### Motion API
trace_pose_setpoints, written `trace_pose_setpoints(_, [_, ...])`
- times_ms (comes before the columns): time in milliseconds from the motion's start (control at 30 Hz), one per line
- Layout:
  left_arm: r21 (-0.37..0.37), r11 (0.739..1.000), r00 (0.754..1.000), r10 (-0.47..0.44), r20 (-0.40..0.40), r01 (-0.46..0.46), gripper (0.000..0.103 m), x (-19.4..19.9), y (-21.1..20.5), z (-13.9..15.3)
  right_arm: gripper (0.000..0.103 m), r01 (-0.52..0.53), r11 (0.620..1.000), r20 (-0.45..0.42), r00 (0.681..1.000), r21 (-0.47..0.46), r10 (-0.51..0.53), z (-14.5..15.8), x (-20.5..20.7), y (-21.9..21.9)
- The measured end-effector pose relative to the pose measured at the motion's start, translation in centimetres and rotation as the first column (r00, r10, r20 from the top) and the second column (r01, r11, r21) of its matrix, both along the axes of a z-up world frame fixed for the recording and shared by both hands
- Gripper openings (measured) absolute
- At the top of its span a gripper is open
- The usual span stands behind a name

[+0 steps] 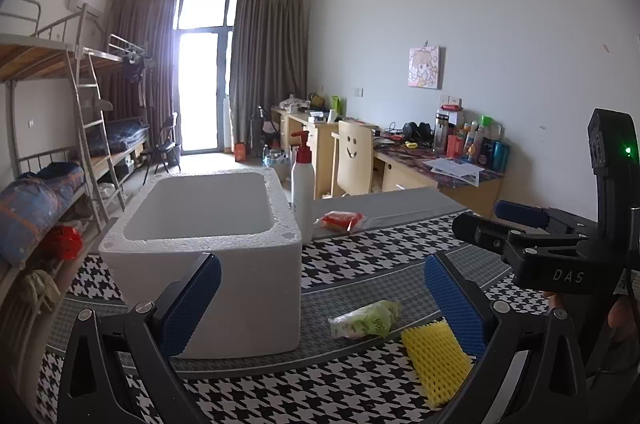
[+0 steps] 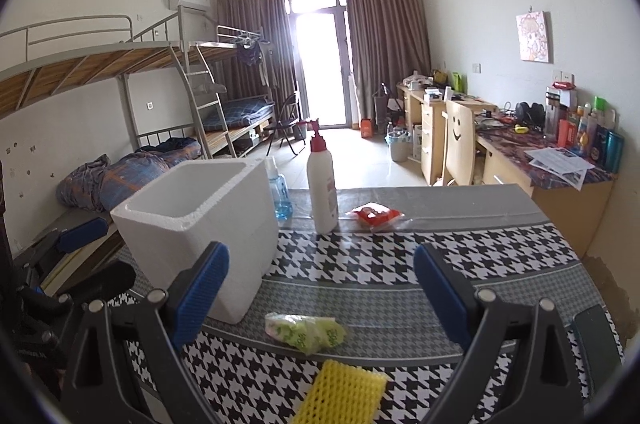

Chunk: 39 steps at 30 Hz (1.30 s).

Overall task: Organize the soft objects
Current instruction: 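Move both tools over the yellow mesh sponge and green packet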

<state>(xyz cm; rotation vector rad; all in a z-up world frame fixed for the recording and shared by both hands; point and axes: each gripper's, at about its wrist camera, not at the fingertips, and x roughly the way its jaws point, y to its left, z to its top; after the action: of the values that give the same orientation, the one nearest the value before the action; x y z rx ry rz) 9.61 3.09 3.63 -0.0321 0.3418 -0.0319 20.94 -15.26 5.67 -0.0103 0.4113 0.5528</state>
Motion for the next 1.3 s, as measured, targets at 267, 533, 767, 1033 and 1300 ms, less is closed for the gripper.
trace_pose_setpoints(267, [-0.012, 1.000, 1.000, -0.013, -0.022, 0.012, 0.102, 0.3, -0.7, -1.3, 0.096, 0.010, 1.000, 0.023, 1.000, 0.001, -0.010, -0.8, -0.9, -1.0])
trace_pose_setpoints(533, [-0.015, 1.000, 0.999, -0.018, -0.040, 0.017, 0.102, 0.3, -1.2, -2.1, 0.096, 0.022, 1.000, 0.005, 1.000, -0.004, -0.022, -1.8, -1.2, -1.7])
trace_pose_setpoints(767, [-0.016, 0.999, 0.999, -0.031, -0.044, 0.031, 0.102, 0.4, -1.4, -2.4, 0.096, 0.025, 1.000, -0.004, 1.000, -0.009, -0.025, -2.3, -1.3, -2.0])
trace_pose_setpoints(1033, [-0.011, 0.998, 0.996, -0.070, -0.053, 0.069, 0.102, 1.0, -1.8, -3.2, 0.096, 0.009, 1.000, -0.007, 1.000, -0.017, -0.009, -3.0, -1.7, -2.0])
trace_pose_setpoints(1300, [-0.008, 0.995, 0.992, -0.095, -0.084, 0.095, 0.102, 1.8, -2.4, -4.1, 0.096, 0.026, 0.999, -0.030, 0.999, -0.034, -0.027, -3.7, -1.4, -2.3])
